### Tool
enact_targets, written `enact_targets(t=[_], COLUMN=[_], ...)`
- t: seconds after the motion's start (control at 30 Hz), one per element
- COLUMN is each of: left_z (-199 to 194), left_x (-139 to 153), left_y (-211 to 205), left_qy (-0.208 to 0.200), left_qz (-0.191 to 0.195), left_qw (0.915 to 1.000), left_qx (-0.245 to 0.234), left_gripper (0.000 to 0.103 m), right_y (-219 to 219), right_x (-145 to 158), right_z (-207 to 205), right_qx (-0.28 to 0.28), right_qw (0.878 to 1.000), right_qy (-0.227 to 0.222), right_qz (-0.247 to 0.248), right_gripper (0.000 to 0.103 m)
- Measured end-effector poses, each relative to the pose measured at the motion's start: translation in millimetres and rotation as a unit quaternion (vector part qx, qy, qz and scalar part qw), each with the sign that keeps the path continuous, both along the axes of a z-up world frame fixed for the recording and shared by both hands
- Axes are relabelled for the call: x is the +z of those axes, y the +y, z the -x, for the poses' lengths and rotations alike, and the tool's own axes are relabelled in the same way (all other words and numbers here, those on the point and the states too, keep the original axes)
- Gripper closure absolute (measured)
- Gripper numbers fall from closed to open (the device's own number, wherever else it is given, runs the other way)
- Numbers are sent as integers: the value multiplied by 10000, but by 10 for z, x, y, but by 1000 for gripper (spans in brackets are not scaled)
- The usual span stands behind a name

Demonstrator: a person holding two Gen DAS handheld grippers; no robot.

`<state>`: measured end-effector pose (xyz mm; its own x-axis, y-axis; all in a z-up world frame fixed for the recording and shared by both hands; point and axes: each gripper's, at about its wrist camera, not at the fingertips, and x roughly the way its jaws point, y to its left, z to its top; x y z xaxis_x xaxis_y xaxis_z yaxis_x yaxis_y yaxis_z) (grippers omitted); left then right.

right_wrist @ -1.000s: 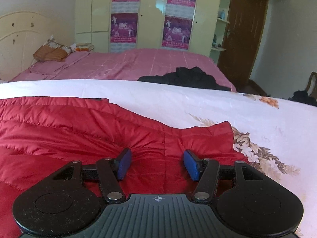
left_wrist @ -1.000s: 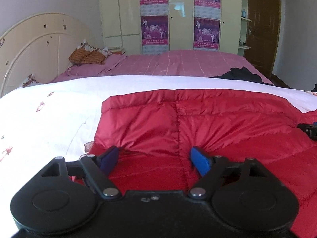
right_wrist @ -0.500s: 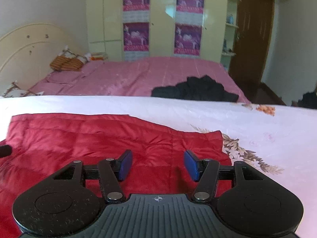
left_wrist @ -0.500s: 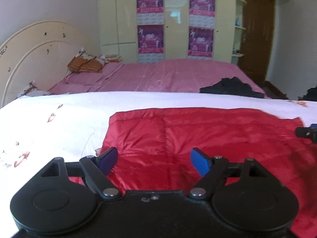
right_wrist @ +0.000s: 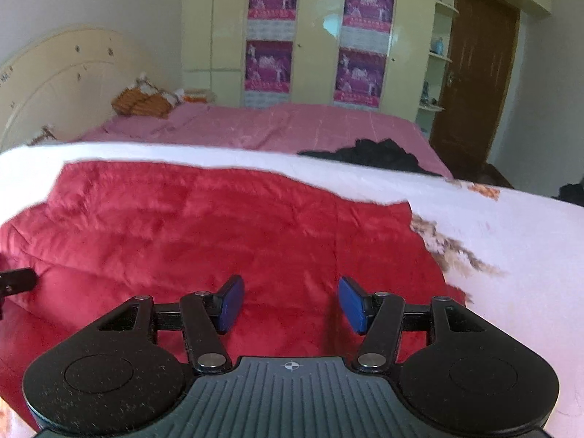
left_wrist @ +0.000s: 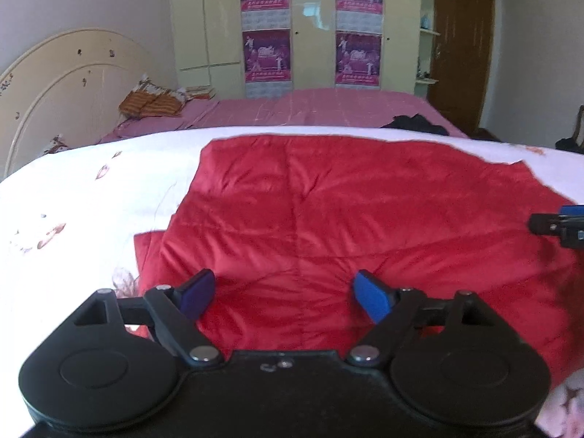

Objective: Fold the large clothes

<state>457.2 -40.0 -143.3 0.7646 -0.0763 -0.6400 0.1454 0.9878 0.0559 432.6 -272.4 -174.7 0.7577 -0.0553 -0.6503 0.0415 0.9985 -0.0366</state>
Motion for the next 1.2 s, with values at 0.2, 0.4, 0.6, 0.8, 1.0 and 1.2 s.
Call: enact_targets(t=[0.2,0.4,0.6,0.8,1.0,1.2], left_z=[-82,-99,60,442,812,859], left_x=[-123,-174,116,311,225,-71], left_y=[29,52,246,585,957,1118], left_qy=[165,317,446,683,1201,1474], left_qz=[141,229,609,1141,1886,2979], left_qw=[9997,9990,9960,9880,9662,9323], left_qx=[143,226,476,782,1280,1426], left_gripper=[17,17,18,7,7,7], right_y=[-42,-75,-251,-379,-549,-710], right_x=[-216,-287,114,397,443,284], right_z=[-104,-153,144,730,1251,1473], right_qx=[-183,-144,-315,-473,-810,-1065], right_qw=[9994,9987,9990,9977,9934,9835], right_qy=[127,321,228,211,469,849], right_qz=[278,375,-222,-436,-661,-1189], right_gripper=[46,46,46,0,0,0])
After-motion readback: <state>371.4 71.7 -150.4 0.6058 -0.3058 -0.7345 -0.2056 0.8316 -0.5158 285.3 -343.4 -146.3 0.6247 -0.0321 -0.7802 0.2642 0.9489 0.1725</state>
